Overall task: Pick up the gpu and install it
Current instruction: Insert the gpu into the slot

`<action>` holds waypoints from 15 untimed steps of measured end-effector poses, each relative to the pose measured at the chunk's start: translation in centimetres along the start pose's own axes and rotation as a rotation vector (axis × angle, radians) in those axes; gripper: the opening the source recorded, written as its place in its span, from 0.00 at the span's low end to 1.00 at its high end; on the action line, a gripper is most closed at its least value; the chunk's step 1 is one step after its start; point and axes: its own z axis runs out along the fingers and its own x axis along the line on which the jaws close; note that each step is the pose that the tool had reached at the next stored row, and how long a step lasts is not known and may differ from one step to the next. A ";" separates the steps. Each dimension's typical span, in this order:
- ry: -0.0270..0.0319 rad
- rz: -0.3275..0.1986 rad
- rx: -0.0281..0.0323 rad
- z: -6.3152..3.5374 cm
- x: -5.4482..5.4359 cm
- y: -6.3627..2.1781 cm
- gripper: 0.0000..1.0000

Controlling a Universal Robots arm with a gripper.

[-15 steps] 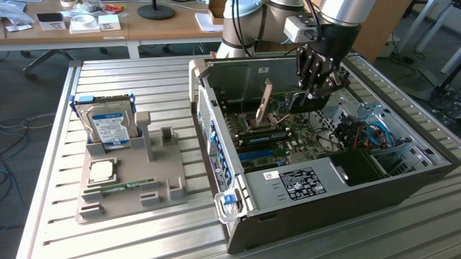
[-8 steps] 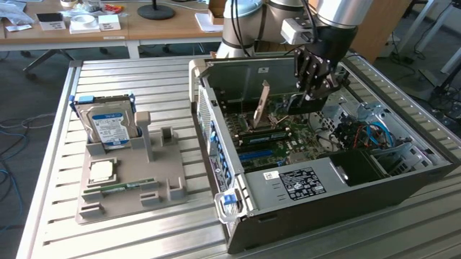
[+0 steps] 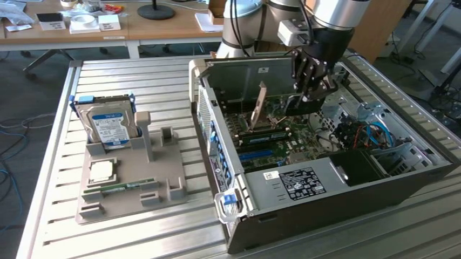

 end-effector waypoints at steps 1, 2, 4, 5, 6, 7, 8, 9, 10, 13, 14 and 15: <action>0.0000 0.000 -0.0001 0.08 0.0 0.06 0.27; -0.0003 0.000 -0.0001 0.16 0.0 0.12 0.27; -0.0010 0.000 -0.0001 0.38 0.0 0.31 0.27; -0.0009 0.000 -0.0002 0.49 0.0 0.44 0.27; -0.0009 0.000 -0.0002 0.65 0.0 0.59 0.27; -0.0009 0.000 -0.0002 0.83 0.0 0.73 0.27; -0.0009 0.000 -0.0002 1.01 0.0 0.86 0.27; -0.0010 0.000 -0.0002 1.20 0.0 0.98 0.27; -0.0011 0.000 -0.0001 1.35 0.0 1.07 0.27; -0.0011 0.000 0.0004 1.60 0.0 1.26 0.27; -0.0012 0.000 0.0016 1.70 0.0 1.35 0.27; -0.0012 0.000 0.0028 1.83 0.0 1.44 0.27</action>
